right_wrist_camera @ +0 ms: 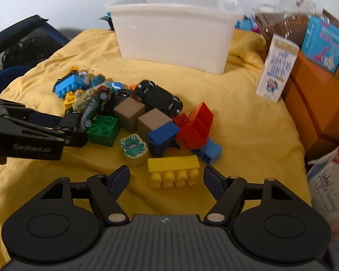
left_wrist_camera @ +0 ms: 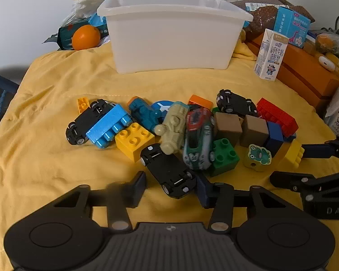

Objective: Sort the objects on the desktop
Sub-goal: 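Grasp the black toy car with the left tool while the right tool grasps a yellow brick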

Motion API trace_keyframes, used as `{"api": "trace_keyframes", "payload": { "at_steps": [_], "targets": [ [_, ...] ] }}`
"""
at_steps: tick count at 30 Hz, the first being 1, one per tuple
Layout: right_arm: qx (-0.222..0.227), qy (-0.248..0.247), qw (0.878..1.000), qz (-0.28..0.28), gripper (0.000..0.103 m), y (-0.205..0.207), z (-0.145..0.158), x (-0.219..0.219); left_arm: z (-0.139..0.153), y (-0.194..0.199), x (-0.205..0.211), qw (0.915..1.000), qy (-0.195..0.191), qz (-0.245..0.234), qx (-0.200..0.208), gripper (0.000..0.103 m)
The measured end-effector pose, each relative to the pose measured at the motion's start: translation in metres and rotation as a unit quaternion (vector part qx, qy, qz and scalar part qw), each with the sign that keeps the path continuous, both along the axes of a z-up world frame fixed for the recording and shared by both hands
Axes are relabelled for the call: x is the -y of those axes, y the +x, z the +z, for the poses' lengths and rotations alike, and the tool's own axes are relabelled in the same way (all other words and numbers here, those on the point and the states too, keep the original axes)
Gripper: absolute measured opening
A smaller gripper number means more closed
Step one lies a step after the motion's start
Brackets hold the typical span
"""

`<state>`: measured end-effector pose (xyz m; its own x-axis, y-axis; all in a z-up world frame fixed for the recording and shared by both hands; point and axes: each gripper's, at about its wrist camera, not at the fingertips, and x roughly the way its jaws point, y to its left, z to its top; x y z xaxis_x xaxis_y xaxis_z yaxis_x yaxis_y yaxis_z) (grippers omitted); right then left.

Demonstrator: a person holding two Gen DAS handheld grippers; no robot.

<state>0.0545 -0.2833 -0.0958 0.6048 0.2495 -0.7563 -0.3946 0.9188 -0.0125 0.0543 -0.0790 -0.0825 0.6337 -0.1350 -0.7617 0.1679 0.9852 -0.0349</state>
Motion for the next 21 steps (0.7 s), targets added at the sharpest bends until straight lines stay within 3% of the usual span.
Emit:
{"api": "trace_keyframes", "payload": {
  "at_steps": [2, 4, 8, 10, 14, 21],
  "targets": [
    [-0.006, 0.009, 1.000, -0.004, 0.069, 0.002, -0.002, 0.001, 0.001, 0.002, -0.005, 1.0000, -0.007, 0.000, -0.001, 0.044],
    [-0.011, 0.014, 1.000, 0.001, 0.056, 0.002, -0.005, 0.001, 0.001, 0.005, -0.007, 0.9998, -0.017, 0.004, -0.003, 0.045],
    [-0.009, 0.018, 1.000, -0.006, 0.060, 0.004, -0.004, 0.001, 0.002, 0.010, -0.006, 0.9994, -0.028, 0.018, -0.006, 0.049],
    [-0.008, 0.020, 1.000, -0.006, 0.058, 0.005, -0.003, 0.001, 0.001, 0.010, -0.006, 0.9996, -0.026, 0.014, -0.005, 0.048],
    [-0.015, 0.035, 0.999, -0.003, 0.053, 0.005, -0.001, 0.003, 0.001, 0.007, -0.009, 0.9999, -0.011, -0.012, -0.001, 0.035],
    [-0.008, 0.055, 0.998, 0.000, 0.053, -0.008, 0.011, 0.008, 0.013, -0.020, -0.036, 0.9997, -0.017, -0.015, 0.000, 0.033]
  ]
}}
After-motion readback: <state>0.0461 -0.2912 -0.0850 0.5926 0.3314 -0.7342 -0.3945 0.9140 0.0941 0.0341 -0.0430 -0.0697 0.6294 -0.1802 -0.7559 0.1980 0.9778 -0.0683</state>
